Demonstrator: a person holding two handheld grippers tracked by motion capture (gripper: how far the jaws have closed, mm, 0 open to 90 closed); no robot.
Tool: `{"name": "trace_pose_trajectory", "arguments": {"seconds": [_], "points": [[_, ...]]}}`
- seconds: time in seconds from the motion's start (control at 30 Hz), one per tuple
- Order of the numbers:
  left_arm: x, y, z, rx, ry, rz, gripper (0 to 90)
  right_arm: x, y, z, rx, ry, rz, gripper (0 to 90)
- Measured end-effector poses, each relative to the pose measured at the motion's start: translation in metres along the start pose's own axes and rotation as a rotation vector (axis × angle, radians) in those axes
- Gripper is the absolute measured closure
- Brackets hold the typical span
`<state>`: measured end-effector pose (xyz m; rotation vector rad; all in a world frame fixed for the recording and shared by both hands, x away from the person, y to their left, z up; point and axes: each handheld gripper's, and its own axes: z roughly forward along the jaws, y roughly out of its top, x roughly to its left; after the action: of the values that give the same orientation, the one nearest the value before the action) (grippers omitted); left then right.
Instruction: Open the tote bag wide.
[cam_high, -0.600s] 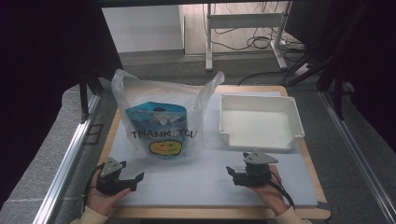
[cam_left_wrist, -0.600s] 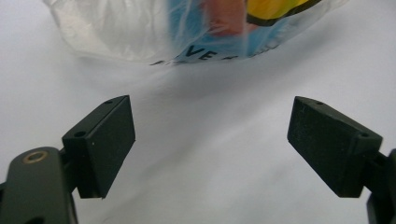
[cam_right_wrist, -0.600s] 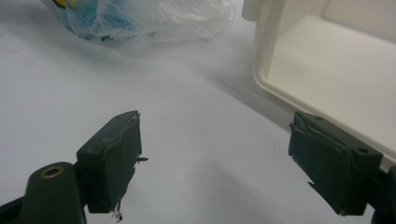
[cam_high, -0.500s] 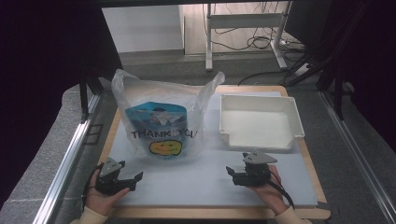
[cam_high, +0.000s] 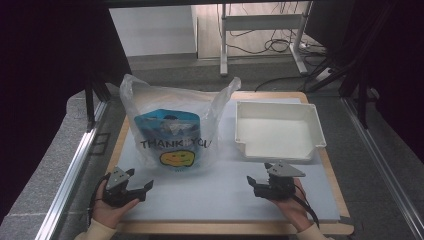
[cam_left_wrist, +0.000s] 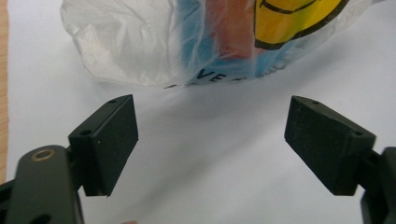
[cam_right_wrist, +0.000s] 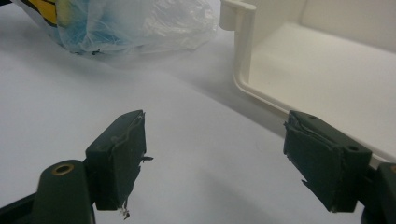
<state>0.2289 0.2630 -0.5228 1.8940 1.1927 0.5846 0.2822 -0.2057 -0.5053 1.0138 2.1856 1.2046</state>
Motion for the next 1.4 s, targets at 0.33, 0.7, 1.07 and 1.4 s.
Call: {"name": "trace_pose_trajectory", "arguments": {"seconds": [0.33,0.7,1.07,1.4], "points": [[-0.001,0.004,-0.004,-0.005,-0.026,0.004,23.4,0.002,-0.002,0.004,0.029,0.015,0.015,21.7],[0.004,0.014,-0.012,-0.067,-0.045,-0.008,21.9,-0.002,-0.004,0.002,0.030,0.016,0.030,22.1],[0.003,0.025,-0.023,-0.054,-0.068,-0.014,27.7,-0.002,-0.005,0.001,0.038,0.010,0.032,22.2],[0.005,0.033,-0.030,-0.059,-0.060,-0.031,29.5,-0.003,-0.007,0.003,0.052,0.004,0.039,22.2]]}}
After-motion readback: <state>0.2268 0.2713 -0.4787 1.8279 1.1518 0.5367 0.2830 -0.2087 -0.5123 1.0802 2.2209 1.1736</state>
